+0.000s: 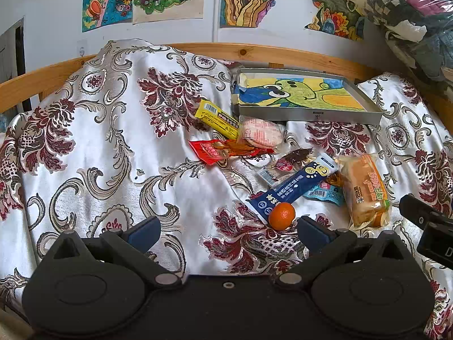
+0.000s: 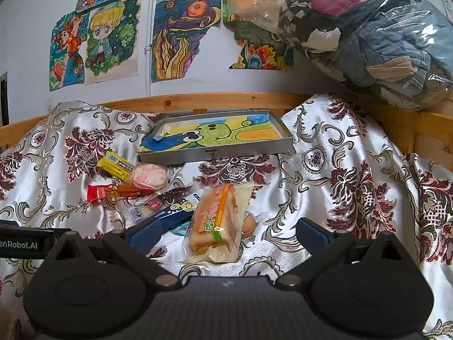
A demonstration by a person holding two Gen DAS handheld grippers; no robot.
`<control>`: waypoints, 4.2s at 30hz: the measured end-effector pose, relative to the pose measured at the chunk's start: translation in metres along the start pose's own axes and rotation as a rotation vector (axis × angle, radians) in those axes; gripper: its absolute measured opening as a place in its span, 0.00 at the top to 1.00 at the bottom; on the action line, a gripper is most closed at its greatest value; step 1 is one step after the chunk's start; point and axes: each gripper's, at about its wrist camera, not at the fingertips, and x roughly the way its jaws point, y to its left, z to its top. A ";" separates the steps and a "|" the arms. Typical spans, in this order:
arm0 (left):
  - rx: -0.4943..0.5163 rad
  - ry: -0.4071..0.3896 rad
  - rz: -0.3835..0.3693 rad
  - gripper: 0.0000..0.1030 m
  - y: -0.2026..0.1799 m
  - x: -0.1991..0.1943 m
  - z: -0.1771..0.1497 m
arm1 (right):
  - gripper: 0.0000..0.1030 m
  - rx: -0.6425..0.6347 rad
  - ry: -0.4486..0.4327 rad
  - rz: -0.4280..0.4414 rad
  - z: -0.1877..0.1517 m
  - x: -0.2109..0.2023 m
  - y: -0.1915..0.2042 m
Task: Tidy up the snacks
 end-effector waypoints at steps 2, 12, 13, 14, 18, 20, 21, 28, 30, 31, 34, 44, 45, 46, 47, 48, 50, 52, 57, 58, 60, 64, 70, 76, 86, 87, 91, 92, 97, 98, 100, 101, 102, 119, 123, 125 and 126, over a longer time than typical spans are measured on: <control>0.001 0.000 0.000 0.01 0.000 0.000 0.000 | 0.00 0.000 0.000 0.001 0.000 0.000 0.000; 0.002 0.000 -0.001 0.01 0.000 0.000 0.000 | 0.00 -0.016 0.022 -0.013 -0.003 0.003 0.002; 0.004 0.001 0.000 0.01 0.000 0.000 0.000 | 0.00 -0.020 0.027 -0.015 -0.003 0.003 0.004; 0.007 0.002 0.000 0.01 0.000 0.000 0.000 | 0.00 -0.021 0.030 -0.016 -0.003 0.004 0.004; 0.014 0.005 0.006 0.01 -0.001 0.001 0.002 | 0.00 -0.022 0.050 -0.011 0.001 0.007 0.003; 0.016 0.002 0.008 0.01 -0.003 0.003 0.003 | 0.00 -0.041 0.071 -0.004 0.006 0.012 0.002; 0.017 0.001 0.001 0.01 -0.002 0.005 0.004 | 0.00 -0.051 0.075 -0.001 0.008 0.014 0.002; 0.090 0.032 -0.035 0.01 -0.005 0.031 0.013 | 0.00 -0.138 0.095 0.032 0.020 0.040 -0.004; 0.111 0.037 -0.039 0.01 -0.006 0.039 0.015 | 0.00 -0.162 0.103 0.037 0.021 0.049 -0.006; 0.127 0.042 -0.045 0.01 -0.008 0.044 0.017 | 0.00 -0.170 0.104 0.040 0.021 0.053 -0.007; 0.188 0.044 -0.069 0.01 -0.014 0.057 0.020 | 0.00 -0.173 0.113 0.044 0.020 0.064 -0.011; 0.303 0.108 -0.182 0.01 -0.027 0.100 0.020 | 0.00 -0.032 0.221 0.152 0.025 0.107 -0.017; 0.307 0.115 -0.190 0.01 -0.028 0.103 0.019 | 0.00 -0.024 0.231 0.163 0.024 0.112 -0.016; 0.311 0.125 -0.198 0.01 -0.029 0.106 0.019 | 0.00 -0.021 0.236 0.171 0.024 0.116 -0.013; 0.316 0.132 -0.203 0.02 -0.029 0.109 0.019 | 0.00 -0.019 0.242 0.181 0.023 0.120 -0.012; 0.319 0.139 -0.210 0.02 -0.030 0.111 0.018 | 0.00 -0.017 0.247 0.190 0.022 0.122 -0.010; 0.321 0.155 -0.226 0.04 -0.031 0.116 0.018 | 0.01 -0.008 0.264 0.203 0.019 0.128 -0.009; 0.316 0.167 -0.241 0.07 -0.031 0.119 0.018 | 0.01 0.007 0.281 0.214 0.016 0.133 -0.011; 0.278 0.166 -0.276 0.11 -0.028 0.123 0.019 | 0.06 0.043 0.319 0.220 0.007 0.139 -0.016; 0.267 0.166 -0.281 0.13 -0.028 0.124 0.019 | 0.07 0.043 0.326 0.220 0.005 0.140 -0.016; 0.254 0.169 -0.289 0.15 -0.026 0.125 0.020 | 0.08 0.045 0.333 0.221 0.003 0.141 -0.016; 0.250 0.171 -0.302 0.20 -0.027 0.125 0.019 | 0.12 0.046 0.327 0.230 0.003 0.140 -0.014; 0.266 0.150 -0.320 0.28 -0.032 0.122 0.018 | 0.15 0.120 0.339 0.255 0.005 0.144 -0.020; 0.321 0.141 -0.299 0.43 -0.044 0.125 0.014 | 0.20 0.175 0.363 0.269 0.003 0.150 -0.024; 0.277 0.177 -0.293 0.43 -0.039 0.130 0.014 | 0.35 0.204 0.360 0.291 0.000 0.146 -0.026; 0.273 0.179 -0.294 0.43 -0.039 0.130 0.014 | 0.36 0.201 0.360 0.297 -0.001 0.145 -0.025; 0.261 0.186 -0.304 0.51 -0.038 0.130 0.014 | 0.36 0.177 0.355 0.308 -0.001 0.142 -0.020; 0.260 0.188 -0.310 0.56 -0.038 0.130 0.014 | 0.37 0.167 0.352 0.309 -0.001 0.141 -0.018; 0.259 0.179 -0.323 0.66 -0.039 0.127 0.013 | 0.37 0.084 0.311 0.300 -0.004 0.134 -0.010; 0.257 0.177 -0.323 0.66 -0.039 0.126 0.013 | 0.37 0.063 0.299 0.298 -0.004 0.131 -0.007; 0.244 0.170 -0.320 0.67 -0.037 0.125 0.013 | 0.37 0.019 0.267 0.292 -0.005 0.126 -0.003; 0.237 0.165 -0.317 0.67 -0.036 0.125 0.014 | 0.37 -0.004 0.249 0.286 -0.004 0.123 -0.001; 0.227 0.156 -0.314 0.67 -0.035 0.124 0.015 | 0.37 -0.020 0.234 0.283 -0.004 0.121 0.001; 0.088 -0.021 -0.268 0.67 -0.019 0.116 0.075 | 0.37 0.020 0.060 0.226 0.044 0.116 -0.023; 0.053 -0.064 -0.251 0.67 -0.016 0.134 0.107 | 0.37 0.060 0.041 0.197 0.061 0.139 -0.037; 0.052 -0.089 -0.242 0.67 -0.017 0.143 0.121 | 0.37 0.048 0.020 0.186 0.070 0.153 -0.040; 0.051 -0.101 -0.240 0.67 -0.018 0.150 0.129 | 0.37 0.044 0.007 0.186 0.076 0.161 -0.041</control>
